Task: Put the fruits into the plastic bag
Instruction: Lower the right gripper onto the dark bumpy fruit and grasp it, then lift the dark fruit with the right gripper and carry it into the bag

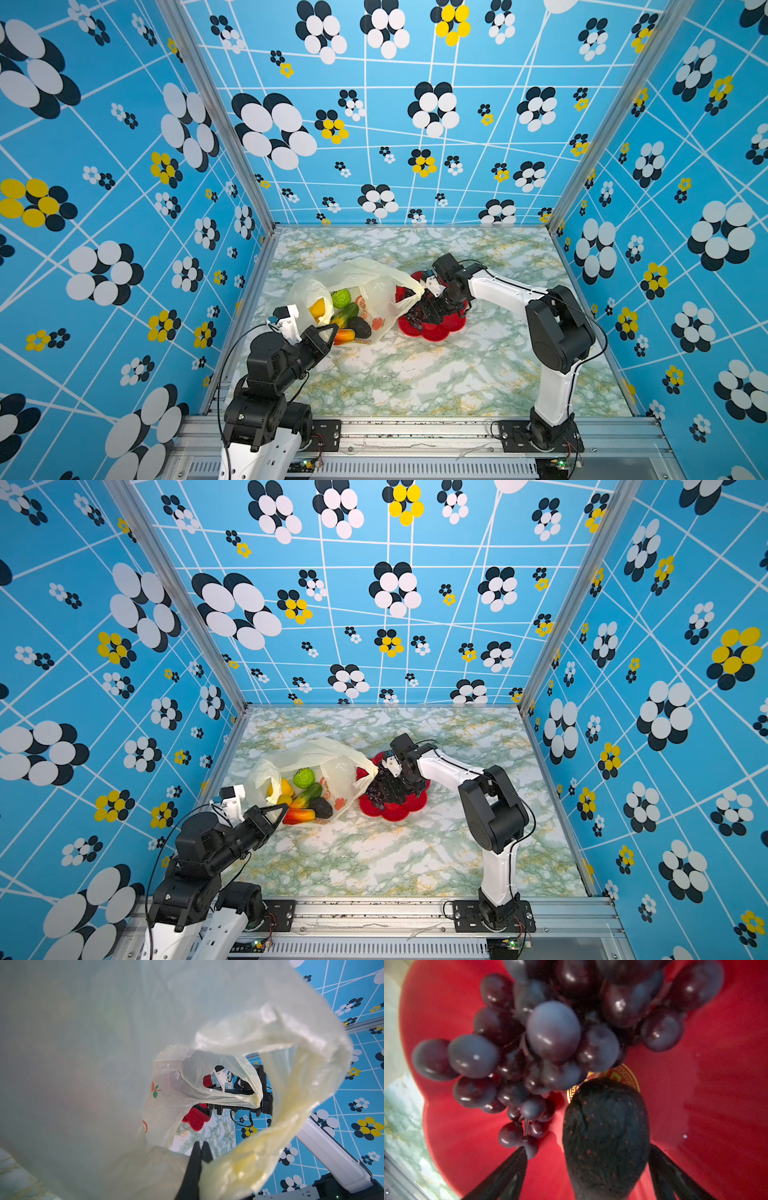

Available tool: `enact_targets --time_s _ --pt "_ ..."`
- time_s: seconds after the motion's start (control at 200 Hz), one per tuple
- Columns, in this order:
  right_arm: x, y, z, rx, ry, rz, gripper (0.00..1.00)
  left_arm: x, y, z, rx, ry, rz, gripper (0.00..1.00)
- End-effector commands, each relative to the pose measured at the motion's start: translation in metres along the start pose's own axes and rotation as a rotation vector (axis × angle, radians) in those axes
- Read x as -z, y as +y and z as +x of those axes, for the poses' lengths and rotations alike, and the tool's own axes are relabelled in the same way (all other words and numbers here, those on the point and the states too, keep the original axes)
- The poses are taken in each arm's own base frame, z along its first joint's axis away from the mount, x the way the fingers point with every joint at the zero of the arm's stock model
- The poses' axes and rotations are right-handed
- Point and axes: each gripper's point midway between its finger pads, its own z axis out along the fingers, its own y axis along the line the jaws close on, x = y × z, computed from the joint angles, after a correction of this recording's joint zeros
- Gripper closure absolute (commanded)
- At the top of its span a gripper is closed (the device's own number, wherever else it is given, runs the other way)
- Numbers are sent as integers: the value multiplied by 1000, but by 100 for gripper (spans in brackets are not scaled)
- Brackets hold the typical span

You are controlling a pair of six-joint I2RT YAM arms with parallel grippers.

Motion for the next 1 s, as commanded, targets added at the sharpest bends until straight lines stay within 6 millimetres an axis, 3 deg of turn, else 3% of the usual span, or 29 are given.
enact_targets --time_s 0.0,0.22,0.35,0.56,0.75,0.995 --pt "0 -16 -5 -40 -24 91 11 -2 0 -3 6 -9 4 100" --pt "-2 -27 -11 -91 -45 152 25 -5 3 -2 14 -4 0 100" --pt "-1 -28 -13 -114 -64 160 44 -7 4 -2 18 -2 -1 100" --pt "13 -21 -25 -163 -132 128 62 -8 6 -2 16 -1 -3 100" --pt "64 -9 -48 -204 -287 88 69 -7 5 -2 14 -5 1 100" --pt "162 16 -70 -198 -510 17 71 -8 1 -5 18 -17 21 100"
